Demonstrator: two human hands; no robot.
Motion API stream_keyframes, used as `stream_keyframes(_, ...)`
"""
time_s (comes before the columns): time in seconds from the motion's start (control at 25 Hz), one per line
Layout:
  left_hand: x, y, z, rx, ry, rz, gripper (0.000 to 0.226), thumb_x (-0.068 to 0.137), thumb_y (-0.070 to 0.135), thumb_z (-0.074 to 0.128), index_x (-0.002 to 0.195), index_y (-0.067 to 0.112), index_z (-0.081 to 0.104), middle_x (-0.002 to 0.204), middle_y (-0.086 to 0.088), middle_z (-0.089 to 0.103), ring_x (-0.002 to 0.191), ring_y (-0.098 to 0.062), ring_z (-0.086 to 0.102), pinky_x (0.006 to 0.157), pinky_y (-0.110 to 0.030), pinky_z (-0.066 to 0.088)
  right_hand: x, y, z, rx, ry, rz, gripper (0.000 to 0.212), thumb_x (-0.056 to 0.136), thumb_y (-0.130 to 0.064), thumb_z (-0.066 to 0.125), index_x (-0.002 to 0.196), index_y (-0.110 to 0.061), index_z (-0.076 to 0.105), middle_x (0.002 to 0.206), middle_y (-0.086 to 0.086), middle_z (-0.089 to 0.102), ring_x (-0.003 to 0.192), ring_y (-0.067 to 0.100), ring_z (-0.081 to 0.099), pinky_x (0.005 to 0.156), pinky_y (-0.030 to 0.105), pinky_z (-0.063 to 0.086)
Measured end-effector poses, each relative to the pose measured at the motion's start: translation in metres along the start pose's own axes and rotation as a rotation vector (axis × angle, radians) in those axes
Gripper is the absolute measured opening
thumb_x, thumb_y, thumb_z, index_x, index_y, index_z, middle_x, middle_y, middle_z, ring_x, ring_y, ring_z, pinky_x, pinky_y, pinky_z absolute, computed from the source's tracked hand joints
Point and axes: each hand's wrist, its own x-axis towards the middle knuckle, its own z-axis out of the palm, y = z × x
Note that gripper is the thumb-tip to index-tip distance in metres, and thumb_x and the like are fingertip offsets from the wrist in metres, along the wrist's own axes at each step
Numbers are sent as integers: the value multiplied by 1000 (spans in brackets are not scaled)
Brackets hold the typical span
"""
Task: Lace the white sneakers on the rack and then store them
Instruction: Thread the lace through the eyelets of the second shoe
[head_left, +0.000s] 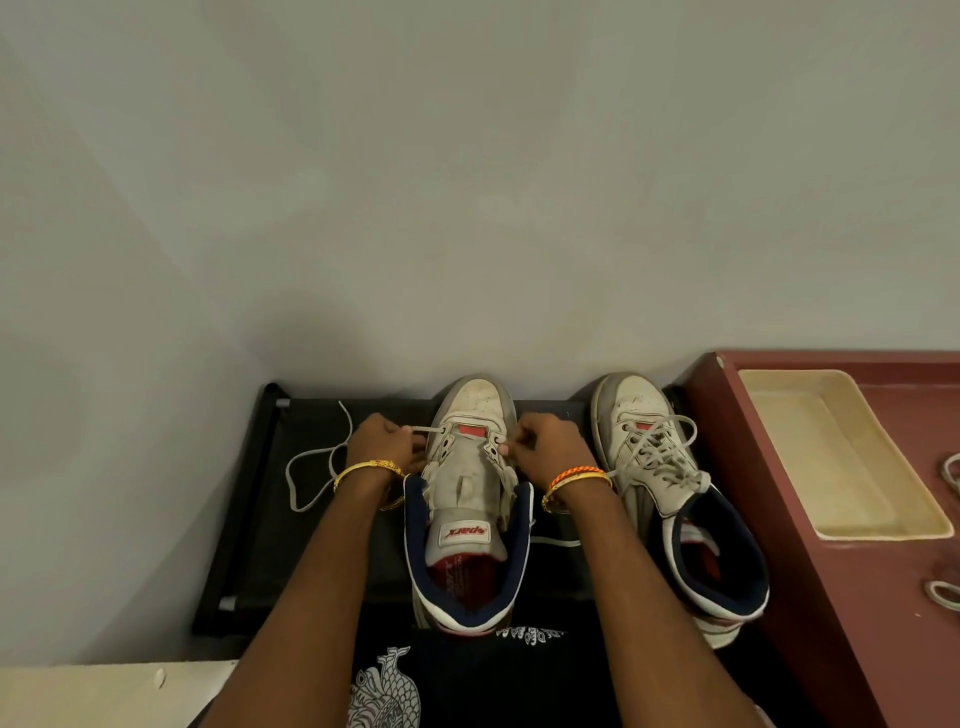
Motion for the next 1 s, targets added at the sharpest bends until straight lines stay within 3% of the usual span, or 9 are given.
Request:
stream_keyframes(0.16,0,-1,2,-47,3,-40,9,97,8,45,89,5,48,89,-15,65,79,-25,64,76,-36,55,1,2,1,1,-43,24,17,88,-18,59,74,-11,52,82,10,60,77,25,55,71,32,47)
stream_keyframes(0.24,-7,5,-5,-88,-23,-23,14,98,10,44,104,1,52,77,-11,62,65,-20,59,63,-29,51,-1,-4,-7,176,-31,112,13,90,-18,56,80,-11,54,79,7,59,74,22,55,71,31,47)
stream_keyframes(0.32,-20,23,-20,-114,-80,10,19,98,9,42,107,1,57,73,-6,59,59,-16,54,56,-23,44,-5,-19,-25,434,-9,176,8,91,-12,54,83,-10,56,72,7,59,65,19,56,73,34,52)
stream_keyframes(0.44,-52,80,-49,-56,-192,133,23,97,4,40,103,0,63,74,-5,61,52,-10,53,53,-19,42,-20,-67,-84,608,-2,67,14,94,-5,51,96,3,62,66,5,56,54,13,51,53,18,50)
stream_keyframes(0.6,-109,175,-79,-26,-267,310,26,96,-1,39,96,1,64,76,-6,64,43,-4,56,45,-13,44,-53,-149,-176,513,-15,-192,19,97,-8,47,95,-5,66,73,2,62,54,11,52,59,22,52)
stream_keyframes(0.8,-176,236,-109,-37,-335,333,28,97,-2,38,93,3,65,78,-4,65,53,-8,57,49,-14,47,-91,-210,-238,481,4,-272,25,93,2,43,98,-4,67,81,4,67,56,11,52,58,23,50)
stream_keyframes(1.0,-208,258,-126,-31,-293,382,33,96,-4,32,102,2,64,86,-4,68,54,-7,51,43,-13,42,-121,-232,-264,447,93,-324,26,91,3,44,100,-5,67,86,2,69,54,9,46,48,18,40)
